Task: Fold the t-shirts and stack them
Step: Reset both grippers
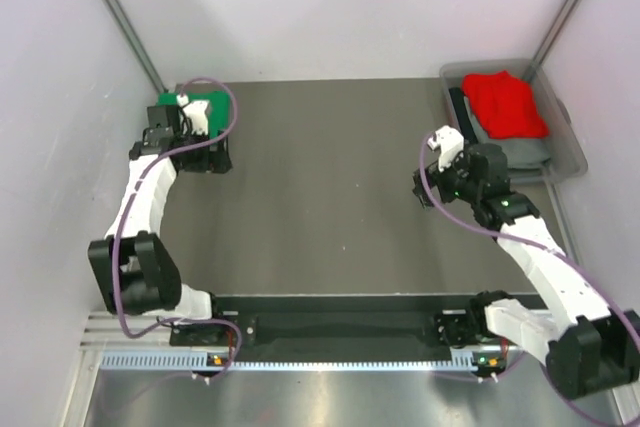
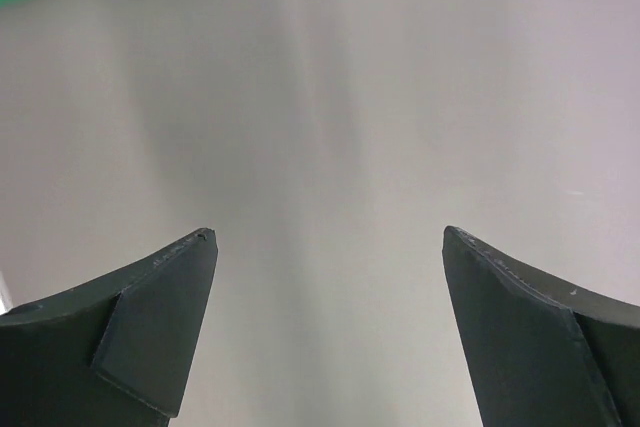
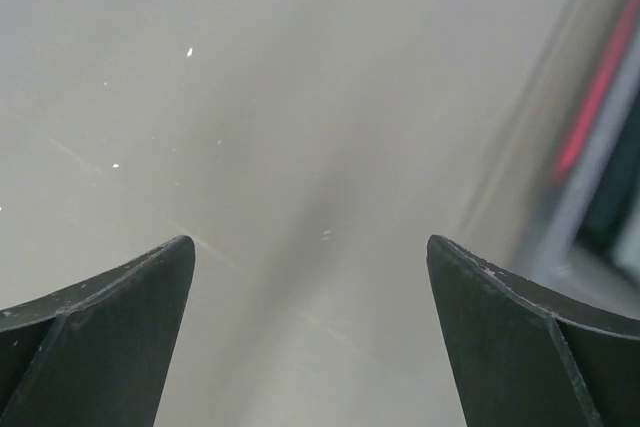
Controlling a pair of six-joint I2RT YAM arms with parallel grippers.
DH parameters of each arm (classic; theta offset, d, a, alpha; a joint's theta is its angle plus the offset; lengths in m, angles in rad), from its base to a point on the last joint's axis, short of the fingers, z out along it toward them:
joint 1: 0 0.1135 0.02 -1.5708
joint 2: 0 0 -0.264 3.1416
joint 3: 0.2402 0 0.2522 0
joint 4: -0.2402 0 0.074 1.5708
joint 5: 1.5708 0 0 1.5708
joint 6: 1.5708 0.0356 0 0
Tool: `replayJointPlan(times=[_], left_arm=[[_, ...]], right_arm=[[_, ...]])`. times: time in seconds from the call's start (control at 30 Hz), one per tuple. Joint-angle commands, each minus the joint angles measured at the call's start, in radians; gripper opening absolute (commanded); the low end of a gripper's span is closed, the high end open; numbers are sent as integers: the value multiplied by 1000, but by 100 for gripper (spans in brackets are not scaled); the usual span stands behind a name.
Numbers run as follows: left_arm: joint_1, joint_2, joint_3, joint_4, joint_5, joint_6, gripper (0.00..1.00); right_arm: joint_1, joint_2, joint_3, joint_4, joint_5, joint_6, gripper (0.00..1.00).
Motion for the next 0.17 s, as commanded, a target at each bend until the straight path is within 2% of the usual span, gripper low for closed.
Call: replayJointPlan(times=[0.0,0.13], left_arm=[[-82,-101,-12,-12,65,8,99],[-99,-175,5,-39,156,-72,99]], right_arm=[[-16,52,42,57,-1,139,100],[-16,103,59,57,-30,158,100]])
